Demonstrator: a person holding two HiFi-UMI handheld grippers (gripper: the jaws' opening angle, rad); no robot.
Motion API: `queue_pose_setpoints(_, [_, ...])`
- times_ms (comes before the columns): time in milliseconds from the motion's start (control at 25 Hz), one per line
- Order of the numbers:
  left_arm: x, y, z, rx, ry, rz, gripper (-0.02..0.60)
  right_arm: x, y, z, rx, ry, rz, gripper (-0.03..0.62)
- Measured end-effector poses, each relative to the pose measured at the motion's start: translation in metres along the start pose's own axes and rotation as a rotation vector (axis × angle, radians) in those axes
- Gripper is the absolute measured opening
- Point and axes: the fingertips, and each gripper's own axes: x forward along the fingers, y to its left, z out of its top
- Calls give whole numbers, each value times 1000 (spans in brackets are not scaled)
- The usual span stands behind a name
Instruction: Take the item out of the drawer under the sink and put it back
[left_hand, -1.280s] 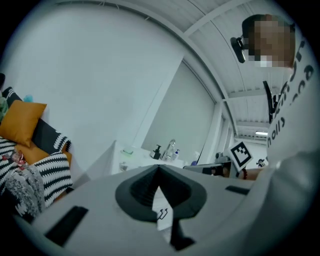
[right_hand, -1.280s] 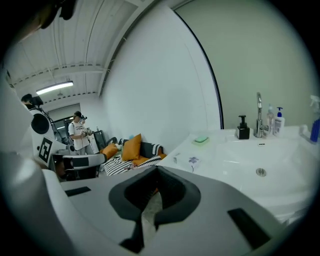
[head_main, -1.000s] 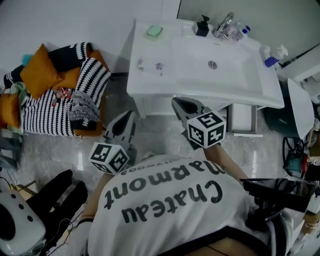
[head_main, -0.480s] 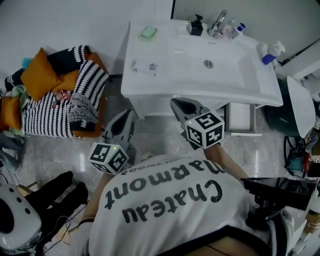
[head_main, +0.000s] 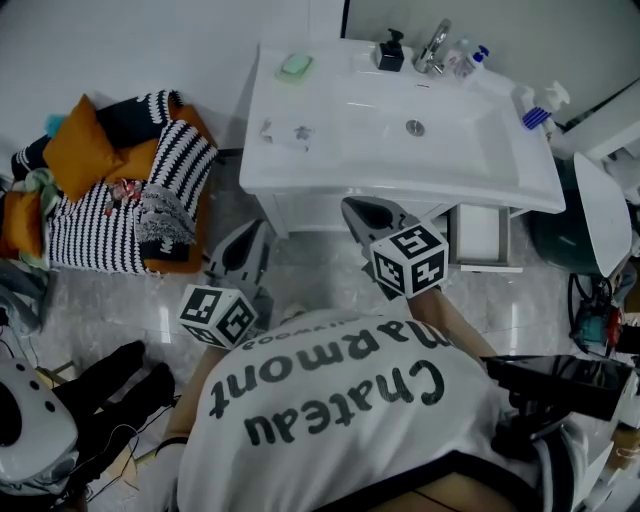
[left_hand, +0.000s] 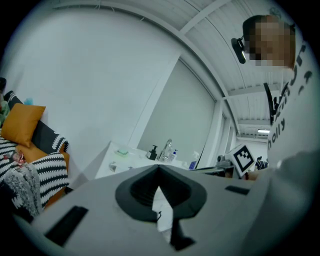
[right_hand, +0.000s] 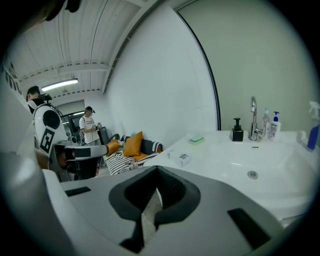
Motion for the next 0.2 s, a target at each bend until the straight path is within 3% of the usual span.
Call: queue_pose_setpoints(200, [0,-2,-2,-2,-2,2,8,-2,-3,-2,-4,-1,-4,11])
